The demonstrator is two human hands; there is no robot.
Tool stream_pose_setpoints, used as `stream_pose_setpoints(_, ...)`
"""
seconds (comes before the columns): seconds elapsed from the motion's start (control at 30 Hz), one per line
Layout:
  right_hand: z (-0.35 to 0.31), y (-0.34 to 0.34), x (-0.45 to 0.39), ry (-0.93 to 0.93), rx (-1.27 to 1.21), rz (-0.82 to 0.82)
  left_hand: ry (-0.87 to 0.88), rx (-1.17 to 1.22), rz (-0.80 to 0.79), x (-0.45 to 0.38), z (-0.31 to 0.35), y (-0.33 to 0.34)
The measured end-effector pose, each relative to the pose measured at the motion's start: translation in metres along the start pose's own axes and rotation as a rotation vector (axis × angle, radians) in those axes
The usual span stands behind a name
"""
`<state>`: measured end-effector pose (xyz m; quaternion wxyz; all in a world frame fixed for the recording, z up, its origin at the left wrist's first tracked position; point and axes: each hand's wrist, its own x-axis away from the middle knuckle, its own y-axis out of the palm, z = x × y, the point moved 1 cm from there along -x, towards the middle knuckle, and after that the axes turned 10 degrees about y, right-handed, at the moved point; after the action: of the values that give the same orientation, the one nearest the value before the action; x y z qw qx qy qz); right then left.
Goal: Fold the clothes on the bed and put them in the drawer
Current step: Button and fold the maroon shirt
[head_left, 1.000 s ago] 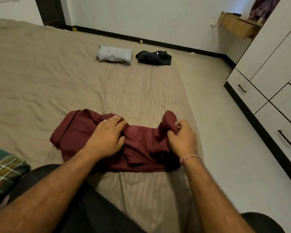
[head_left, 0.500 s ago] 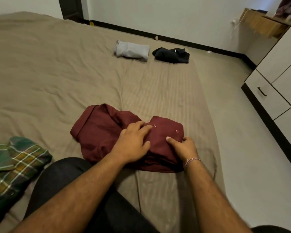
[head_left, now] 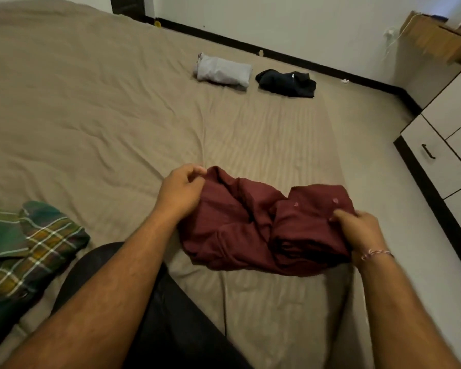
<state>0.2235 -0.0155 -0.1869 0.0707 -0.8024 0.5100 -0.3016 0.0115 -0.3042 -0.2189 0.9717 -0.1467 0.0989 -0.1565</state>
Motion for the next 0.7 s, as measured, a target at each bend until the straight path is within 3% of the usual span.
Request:
stream_pose_setpoints(0.1,-0.036,0.031,0.029,-0.19,0.11,-0.053,-0.109,0.14,0.057,0.001,0.003,0.002)
stream_pose_setpoints(0.23,-0.063,0.123,0.092,-0.507,0.303,-0.002,-0.061,0.127,0.139,0.005,0.01,-0.009)
stream_pose_setpoints(0.37,-0.046,0.207,0.141,-0.627,0.474,-0.327,-0.038,0.02,0.262,0.011,0.006,-0.034)
stream_pose_setpoints(0.4,-0.04,0.211,0.144,-0.616,0.436,-0.324,-0.001,-0.06,0.29,0.013,0.006,-0.04)
stream_pose_setpoints(0.47,-0.028,0.195,0.128,-0.621,0.282,-0.121,0.176,-0.217,0.305,0.018,0.013,-0.04)
stream_pose_setpoints(0.53,-0.007,0.173,0.097,-0.539,0.192,0.089,0.335,-0.263,0.214,0.023,0.022,-0.03)
stream_pose_setpoints(0.57,0.003,0.163,0.082,-0.418,0.176,0.107,0.333,-0.26,0.131,0.024,0.022,-0.023)
stream_pose_setpoints(0.63,0.017,0.153,0.065,-0.039,0.0,-0.089,0.157,-0.29,-0.048,0.021,0.013,-0.009)
stream_pose_setpoints(0.7,0.022,0.149,0.067,0.174,-0.174,-0.317,-0.058,-0.35,-0.161,0.015,-0.001,-0.001)
